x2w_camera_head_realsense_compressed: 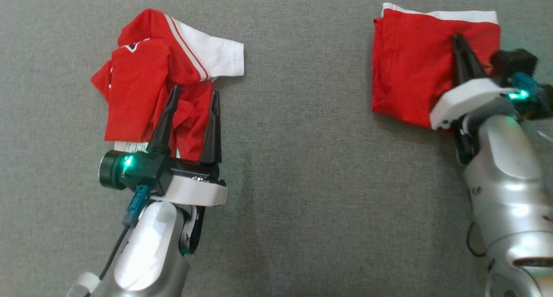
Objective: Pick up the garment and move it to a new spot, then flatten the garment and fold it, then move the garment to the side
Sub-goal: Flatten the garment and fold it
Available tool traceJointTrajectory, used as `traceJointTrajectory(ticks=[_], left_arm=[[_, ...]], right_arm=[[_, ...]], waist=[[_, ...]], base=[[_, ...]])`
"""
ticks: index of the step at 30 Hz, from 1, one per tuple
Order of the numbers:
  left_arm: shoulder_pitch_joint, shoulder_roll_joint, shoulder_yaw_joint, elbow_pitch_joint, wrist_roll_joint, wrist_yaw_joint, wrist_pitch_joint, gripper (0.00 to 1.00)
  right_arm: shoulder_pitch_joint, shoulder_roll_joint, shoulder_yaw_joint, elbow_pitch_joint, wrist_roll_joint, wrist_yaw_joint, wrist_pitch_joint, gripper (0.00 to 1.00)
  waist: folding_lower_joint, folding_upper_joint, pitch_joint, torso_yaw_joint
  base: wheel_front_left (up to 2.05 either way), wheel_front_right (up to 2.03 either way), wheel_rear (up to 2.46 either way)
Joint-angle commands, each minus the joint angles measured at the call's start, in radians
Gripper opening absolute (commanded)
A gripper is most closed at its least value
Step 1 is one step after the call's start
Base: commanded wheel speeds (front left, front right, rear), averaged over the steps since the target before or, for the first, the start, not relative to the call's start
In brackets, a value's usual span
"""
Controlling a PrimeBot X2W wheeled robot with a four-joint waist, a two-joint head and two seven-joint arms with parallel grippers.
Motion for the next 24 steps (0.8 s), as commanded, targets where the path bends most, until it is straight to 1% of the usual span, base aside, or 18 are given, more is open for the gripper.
traceJointTrajectory(ticks=[1, 5, 7, 9, 11, 13, 15, 19, 22, 24], left_arm=[[-0.018, 0.008, 0.023, -0.027, -0.007, 0.007, -0.005, 1.00], [-0.015, 0.008, 0.022, -0.025, -0.008, 0.008, -0.005, 1.00], [-0.015, 0.008, 0.020, -0.023, -0.008, 0.006, -0.005, 1.00], [-0.016, 0.008, 0.019, -0.021, -0.007, 0.005, -0.005, 1.00], [-0.015, 0.008, 0.019, -0.019, -0.006, 0.004, -0.005, 1.00], [-0.017, 0.008, 0.020, -0.019, -0.004, 0.004, -0.005, 1.00], [-0.017, 0.008, 0.025, -0.019, -0.003, 0.005, -0.005, 1.00], [-0.010, 0.008, 0.036, -0.018, -0.001, 0.005, -0.005, 1.00], [-0.002, 0.008, 0.040, -0.016, -0.004, 0.004, -0.005, 1.00], [0.004, 0.008, 0.043, -0.015, -0.006, 0.005, -0.005, 1.00]], right_arm=[[-0.043, 0.033, 0.043, -0.030, -0.007, -0.001, -0.020, 0.00], [-0.058, 0.044, 0.123, -0.040, 0.023, -0.001, -0.027, 0.00], [-0.052, 0.045, 0.199, -0.035, 0.076, -0.001, -0.027, 0.00], [-0.038, 0.045, 0.269, 0.003, 0.116, -0.001, -0.020, 0.00], [-0.028, 0.046, 0.324, 0.059, 0.139, -0.001, 0.017, 0.00], [-0.031, 0.046, 0.355, 0.087, 0.152, -0.001, 0.018, 0.00], [-0.036, 0.046, 0.367, 0.090, 0.176, -0.001, 0.004, 0.00], [-0.041, 0.046, 0.367, 0.075, 0.180, -0.001, -0.017, 0.00], [-0.026, 0.045, 0.321, 0.029, 0.179, -0.001, -0.026, 0.00], [0.004, 0.035, 0.279, -0.046, 0.174, -0.001, -0.027, 0.00]], waist=[[0.0000, 0.0000, -0.007, -0.005], [0.0000, 0.0000, -0.017, -0.010], [0.0000, 0.0000, -0.021, -0.008], [0.0000, 0.0000, -0.025, -0.010], [0.0000, 0.0000, -0.028, -0.011], [0.0000, 0.0000, -0.028, -0.013], [0.0000, 0.0000, -0.030, -0.020], [0.0000, 0.0000, -0.044, -0.035], [0.0000, 0.0000, -0.071, -0.049], [0.0000, 0.0000, -0.093, -0.060]], base=[[0.00, 0.00, 0.00], [0.00, 0.00, 0.00], [0.00, 0.00, 0.00], [0.00, 0.00, 0.00], [0.00, 0.00, 0.00], [0.00, 0.00, 0.00], [0.00, 0.00, 0.00], [0.00, 0.00, 0.00], [0.00, 0.00, 0.00], [0.00, 0.00, 0.00]])
